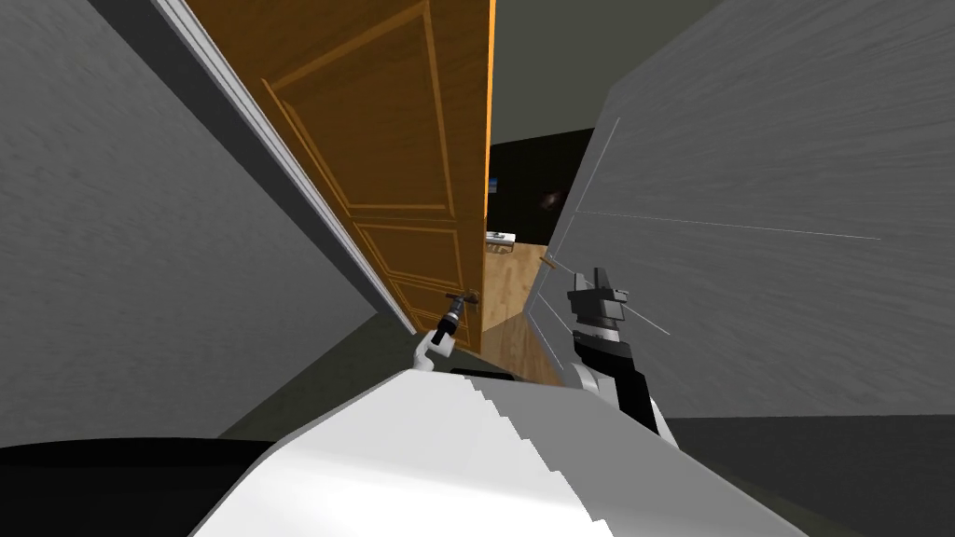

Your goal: Push the door open

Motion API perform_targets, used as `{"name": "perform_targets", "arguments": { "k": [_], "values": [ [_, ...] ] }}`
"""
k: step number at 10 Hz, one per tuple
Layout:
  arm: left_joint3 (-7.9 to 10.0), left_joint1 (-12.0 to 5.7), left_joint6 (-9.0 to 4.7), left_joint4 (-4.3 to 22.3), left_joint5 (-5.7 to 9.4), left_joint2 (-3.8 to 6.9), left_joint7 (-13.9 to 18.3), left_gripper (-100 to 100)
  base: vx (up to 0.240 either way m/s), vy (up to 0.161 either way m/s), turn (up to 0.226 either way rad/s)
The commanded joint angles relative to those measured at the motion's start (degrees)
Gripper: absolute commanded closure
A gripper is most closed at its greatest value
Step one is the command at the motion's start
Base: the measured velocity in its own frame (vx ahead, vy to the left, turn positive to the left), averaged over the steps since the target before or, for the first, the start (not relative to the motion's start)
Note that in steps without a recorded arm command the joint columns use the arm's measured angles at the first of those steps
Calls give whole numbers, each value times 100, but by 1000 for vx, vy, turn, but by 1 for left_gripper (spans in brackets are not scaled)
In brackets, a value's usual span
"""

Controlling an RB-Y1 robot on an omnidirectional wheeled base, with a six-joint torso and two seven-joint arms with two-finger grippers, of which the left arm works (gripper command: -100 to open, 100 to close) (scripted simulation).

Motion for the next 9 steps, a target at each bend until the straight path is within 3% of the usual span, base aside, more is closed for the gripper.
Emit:
{"name": "perform_targets", "arguments": {
  "k": [1,5,9],
  "values": [
    [161,-57,-29,-21,20,45,-24,100,184,-120,52],
    [427,-99,-10,34,48,49,-89,100,171,-94,58],
    [626,-132,4,75,70,40,-138,100,99,-89,51]
  ]
}}
